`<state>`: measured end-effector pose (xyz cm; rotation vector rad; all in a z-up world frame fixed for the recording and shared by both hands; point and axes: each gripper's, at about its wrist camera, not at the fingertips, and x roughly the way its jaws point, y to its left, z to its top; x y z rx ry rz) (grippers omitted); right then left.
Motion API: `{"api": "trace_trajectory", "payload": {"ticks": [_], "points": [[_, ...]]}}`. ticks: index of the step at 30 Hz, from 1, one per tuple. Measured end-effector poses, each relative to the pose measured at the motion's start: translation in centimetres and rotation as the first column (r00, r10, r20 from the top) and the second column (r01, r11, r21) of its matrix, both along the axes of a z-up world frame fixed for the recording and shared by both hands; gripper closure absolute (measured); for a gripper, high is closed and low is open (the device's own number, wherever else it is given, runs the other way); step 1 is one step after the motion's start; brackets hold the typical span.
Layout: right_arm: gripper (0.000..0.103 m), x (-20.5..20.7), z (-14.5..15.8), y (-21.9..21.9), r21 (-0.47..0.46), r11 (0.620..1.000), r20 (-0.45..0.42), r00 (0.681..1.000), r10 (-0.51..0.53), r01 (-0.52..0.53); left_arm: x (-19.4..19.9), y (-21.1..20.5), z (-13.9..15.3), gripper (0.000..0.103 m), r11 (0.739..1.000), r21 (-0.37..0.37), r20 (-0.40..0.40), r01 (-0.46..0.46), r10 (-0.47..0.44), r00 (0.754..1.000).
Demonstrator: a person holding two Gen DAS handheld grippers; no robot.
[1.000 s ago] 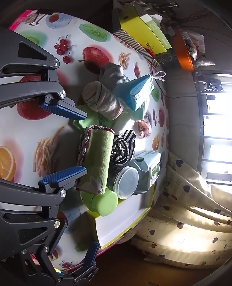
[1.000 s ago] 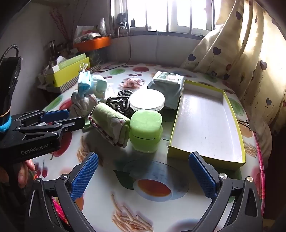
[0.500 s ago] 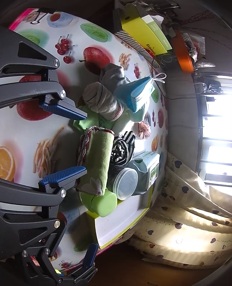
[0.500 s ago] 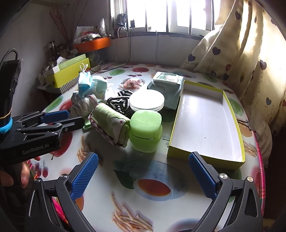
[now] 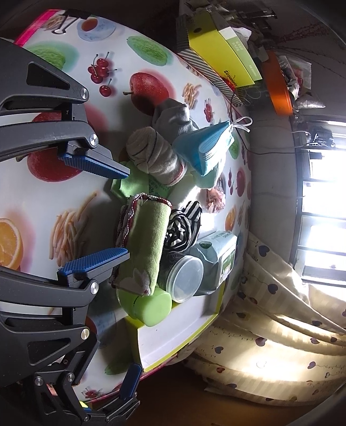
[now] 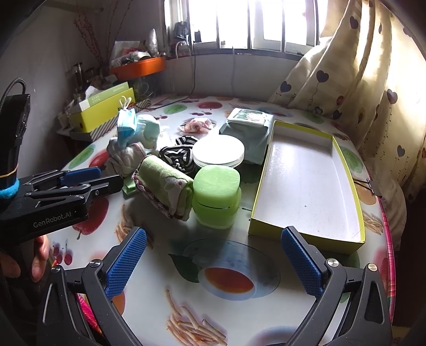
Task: Organize soft objects
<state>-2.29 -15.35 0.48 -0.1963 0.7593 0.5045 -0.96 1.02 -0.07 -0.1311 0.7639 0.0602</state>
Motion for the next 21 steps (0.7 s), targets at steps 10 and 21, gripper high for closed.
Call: {"api": "trace_trajectory", "payload": {"ticks": [10,21], "points": [[0.001,0.05,0.24,0.45,-0.003,1.000,0.005,1.000,0.004,-0.004,0.07,0.52,-0.16,0.048,1.000,-0.023,-0.003,-0.009,0.009,1.000],[0.001,0.03,0.32,0.79,-0.005,1.000,0.007,1.000,0.015,-0.015,0.05,0.81,-0.30,0.048,1.000,-0.024,-0.005,-0.011,0.011,1.000]]}}
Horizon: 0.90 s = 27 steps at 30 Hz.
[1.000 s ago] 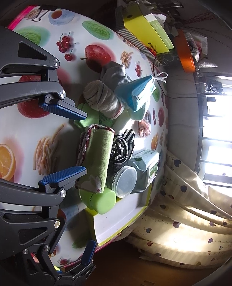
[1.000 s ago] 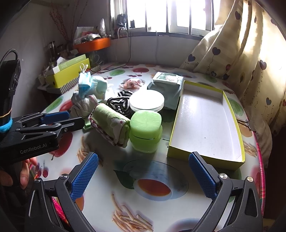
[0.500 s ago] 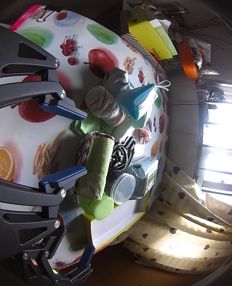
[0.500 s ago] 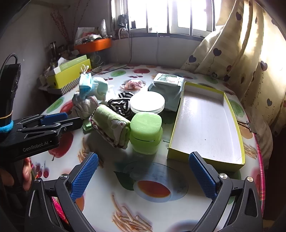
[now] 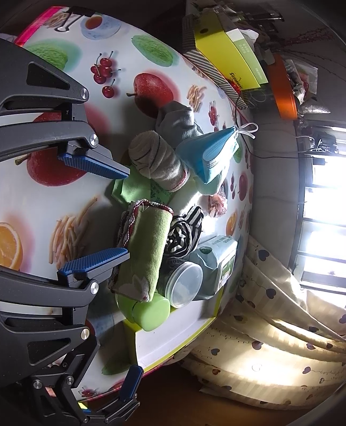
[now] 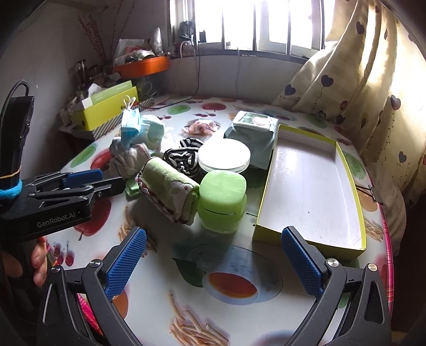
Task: Organize soft objects
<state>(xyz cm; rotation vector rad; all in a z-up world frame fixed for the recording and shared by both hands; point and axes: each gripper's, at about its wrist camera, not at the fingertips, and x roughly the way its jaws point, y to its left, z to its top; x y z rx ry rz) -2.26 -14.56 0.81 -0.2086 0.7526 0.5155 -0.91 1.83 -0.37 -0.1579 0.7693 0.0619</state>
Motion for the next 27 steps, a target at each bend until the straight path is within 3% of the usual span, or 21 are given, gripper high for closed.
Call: {"api": "trace_trajectory", "payload": {"ticks": [27], "points": [[0.004,-0.19,0.59,0.72,0.013,0.999,0.027,0.999,0.047,-0.047,0.46,0.80,-0.19,0.048,1.000,0.001,-0.017,-0.015,0.015,1.000]]}}
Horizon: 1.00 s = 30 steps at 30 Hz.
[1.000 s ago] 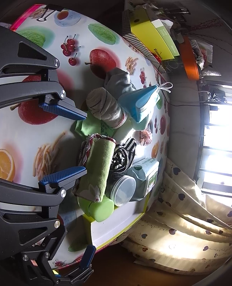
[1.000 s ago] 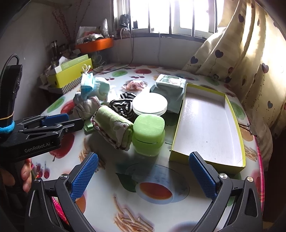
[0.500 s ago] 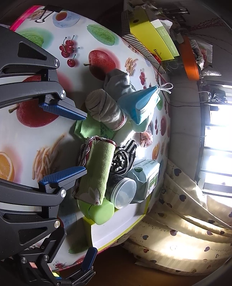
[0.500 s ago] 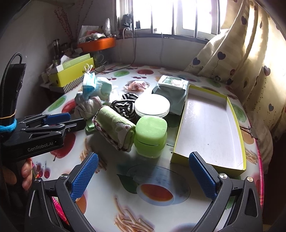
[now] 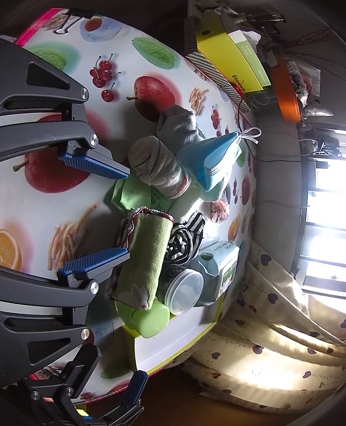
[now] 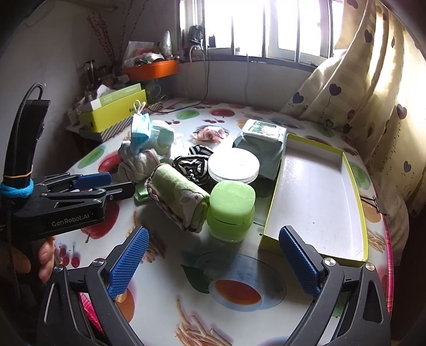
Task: Organize soft objects
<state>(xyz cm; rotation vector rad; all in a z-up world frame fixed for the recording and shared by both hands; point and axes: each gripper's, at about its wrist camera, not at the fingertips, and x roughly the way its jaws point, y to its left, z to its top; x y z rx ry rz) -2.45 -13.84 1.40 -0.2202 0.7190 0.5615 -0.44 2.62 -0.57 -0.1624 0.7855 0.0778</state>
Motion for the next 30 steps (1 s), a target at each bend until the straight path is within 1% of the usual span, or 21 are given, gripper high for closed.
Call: {"api": "trace_trajectory", "payload": {"ticks": [19,23,30], "points": [[0.004,-0.1,0.3,1.1,0.009,0.999,0.006,0.999,0.039,-0.039,-0.4,0.6,0.1,0.048,1.000,-0.013,0.009,-0.003,0.003,1.000],[0.009,-0.1,0.4,1.7,0.004,0.998,0.005,0.998,0.061,-0.061,-0.4,0.9,0.1,0.048,1.000,-0.027,0.013,-0.002,0.002,1.000],[0.009,0.2,0.7,2.4,0.030,0.996,0.006,0.996,0.089,-0.089,-0.3,1.8,0.4,0.048,0.999,-0.046,0.021,-0.006,0.007,1.000]]}}
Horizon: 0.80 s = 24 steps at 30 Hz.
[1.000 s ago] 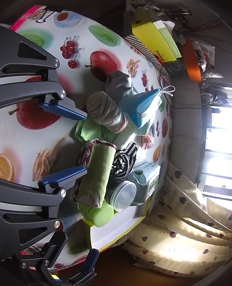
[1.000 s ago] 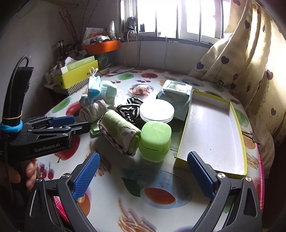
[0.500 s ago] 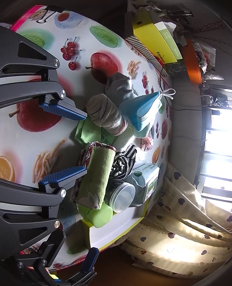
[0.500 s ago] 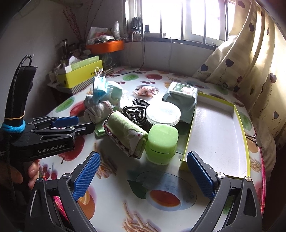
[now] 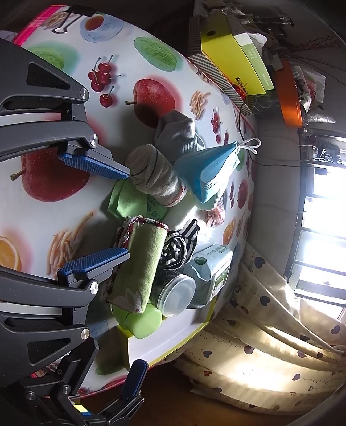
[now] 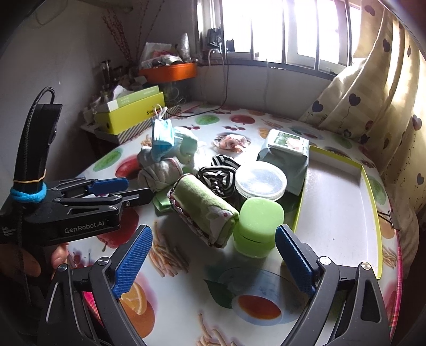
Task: Organize soft objects
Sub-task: 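Grasp the green rolled towel with the right tool while the left tool approaches the blue mask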
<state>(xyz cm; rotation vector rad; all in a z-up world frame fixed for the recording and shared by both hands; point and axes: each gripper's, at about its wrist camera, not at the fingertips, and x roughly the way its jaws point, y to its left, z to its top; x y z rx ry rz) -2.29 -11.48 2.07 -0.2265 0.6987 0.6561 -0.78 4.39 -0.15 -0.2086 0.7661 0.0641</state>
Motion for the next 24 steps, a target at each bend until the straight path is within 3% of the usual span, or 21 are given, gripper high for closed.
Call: {"api": "trace_trajectory", "payload": {"ticks": [17,24], "points": [[0.009,0.7,-0.1,2.4,-0.045,0.997,0.026,0.997,0.071,-0.069,0.3,2.9,0.1,0.048,0.997,-0.068,0.018,-0.034,0.035,0.999],[0.032,2.6,-0.9,4.7,-0.102,0.983,0.030,0.988,0.154,-0.150,0.7,3.9,0.1,0.048,0.996,-0.078,0.017,-0.050,0.052,0.999]]}}
